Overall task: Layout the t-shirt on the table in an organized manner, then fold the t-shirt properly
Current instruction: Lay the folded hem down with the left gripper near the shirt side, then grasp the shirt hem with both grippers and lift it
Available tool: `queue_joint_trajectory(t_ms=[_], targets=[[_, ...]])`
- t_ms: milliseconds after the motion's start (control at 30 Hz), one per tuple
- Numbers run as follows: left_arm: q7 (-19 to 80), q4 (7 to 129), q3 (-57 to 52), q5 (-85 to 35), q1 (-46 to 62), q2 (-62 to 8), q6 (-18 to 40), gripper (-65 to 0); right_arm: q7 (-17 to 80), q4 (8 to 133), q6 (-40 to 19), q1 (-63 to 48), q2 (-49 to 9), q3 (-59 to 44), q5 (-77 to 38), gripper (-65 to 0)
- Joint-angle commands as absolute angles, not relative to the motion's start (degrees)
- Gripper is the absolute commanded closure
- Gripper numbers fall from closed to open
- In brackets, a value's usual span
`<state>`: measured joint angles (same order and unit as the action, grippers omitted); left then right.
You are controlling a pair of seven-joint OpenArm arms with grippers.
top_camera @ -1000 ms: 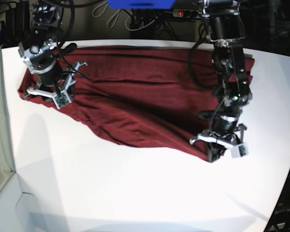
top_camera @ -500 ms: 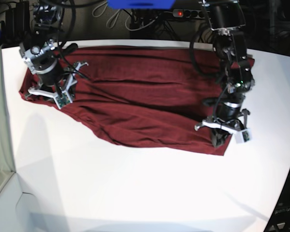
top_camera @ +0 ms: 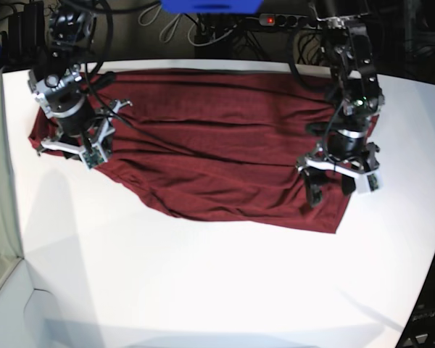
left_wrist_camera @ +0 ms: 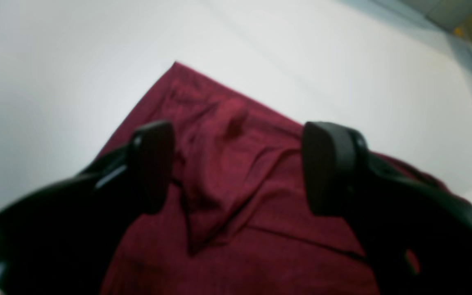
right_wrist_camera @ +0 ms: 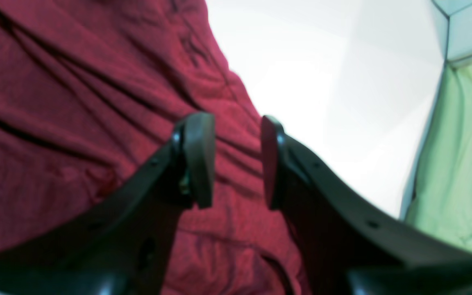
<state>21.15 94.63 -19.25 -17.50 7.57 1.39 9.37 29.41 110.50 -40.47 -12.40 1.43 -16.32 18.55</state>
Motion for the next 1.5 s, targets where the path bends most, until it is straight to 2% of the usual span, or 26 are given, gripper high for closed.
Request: queue_joint_trajectory(t_ms=[0,167,400,600,733,933,1100,1333,1400,1467], targets=[[19.74,96.04,-20.53,-17.98,6.46,0.48,9.54,-49.2,27.74,111.43,-40.0,-10.86,1.19,-16.31,17.89,-20.3],[20.18,92.26,-23.6,-17.54,-1.27,-0.48,9.54,-52.2,28.35,110.2,-40.0,-7.34,1.27,-15.6,17.89,-20.3],[19.82,71.25,-20.35,-17.45,-13.58,-6.99,9.19,-52.3,37.32,106.77,-40.0,-0.13,1.1,-13.85,17.98,-20.3],[19.65,56.57,-17.54,-17.45,-19.74,-11.82,9.27,-52.3,37.76,106.77,-40.0,0.48,1.1,-13.85,18.07,-20.3],[19.65,49.1,-17.45,-17.45,-23.25,-12.44,9.54,-52.3,37.49,106.77,-40.0,0.04,1.1,-13.85,18.07,-20.3],[18.95,42.42,-11.65,-17.45,-26.59,-12.44,9.54,-52.3,37.76,106.77,-40.0,-0.04,1.01,-13.85,18.07,-20.3],[11.56,41.8,-4.79,-17.45,-26.33,-12.26,9.1,-52.3,37.67,106.68,-40.0,-0.04,1.01,-13.85,18.07,-20.3],[10.59,36.0,-3.47,-17.45,-27.12,-12.26,9.1,-52.0,37.41,106.68,-40.0,0.22,0.92,-13.85,18.07,-20.3],[9.71,32.31,-3.38,-17.45,-28.26,-12.26,9.1,-48.4,37.41,106.68,-40.0,0.57,0.92,-13.85,18.07,-20.3],[7.34,28.44,-3.38,-17.45,-29.14,-12.26,9.1,-38.3,37.41,106.33,-40.0,1.45,1.01,-13.23,18.07,-20.3]])
